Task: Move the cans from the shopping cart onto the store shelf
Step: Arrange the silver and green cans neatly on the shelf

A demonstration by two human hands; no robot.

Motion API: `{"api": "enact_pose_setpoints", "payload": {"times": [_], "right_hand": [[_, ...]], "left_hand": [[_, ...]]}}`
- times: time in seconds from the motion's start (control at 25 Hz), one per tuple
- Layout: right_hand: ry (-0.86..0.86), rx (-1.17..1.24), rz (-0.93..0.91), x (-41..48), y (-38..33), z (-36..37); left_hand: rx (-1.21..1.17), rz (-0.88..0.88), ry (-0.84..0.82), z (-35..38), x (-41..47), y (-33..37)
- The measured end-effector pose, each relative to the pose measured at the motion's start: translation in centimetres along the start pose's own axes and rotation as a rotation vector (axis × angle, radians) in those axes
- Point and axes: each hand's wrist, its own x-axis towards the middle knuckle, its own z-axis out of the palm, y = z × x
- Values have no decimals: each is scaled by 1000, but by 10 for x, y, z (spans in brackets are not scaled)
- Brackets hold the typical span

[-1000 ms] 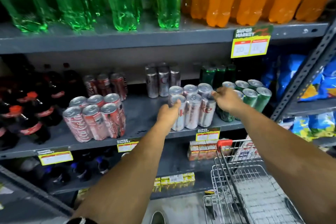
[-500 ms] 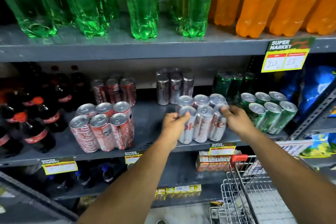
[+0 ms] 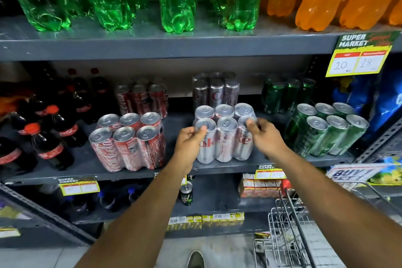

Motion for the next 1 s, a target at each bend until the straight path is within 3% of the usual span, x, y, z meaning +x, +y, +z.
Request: {"api": "enact_pose_setpoints", "payload": {"times": [0.72,0.8,0.88,1.0], "right_hand": [[-111,13,10,4,2,-5],[-88,-30,-3,-1,1,-18],[51,-133,-63,-7,3,-41],[226,-241,-127,-14,15,-89]], "left_hand": [[60,-39,65,9,-11,5],[213,46,135,16,-19,19],[444,269,187,31,-24,38],[582,470,100,70,-29,64]]}}
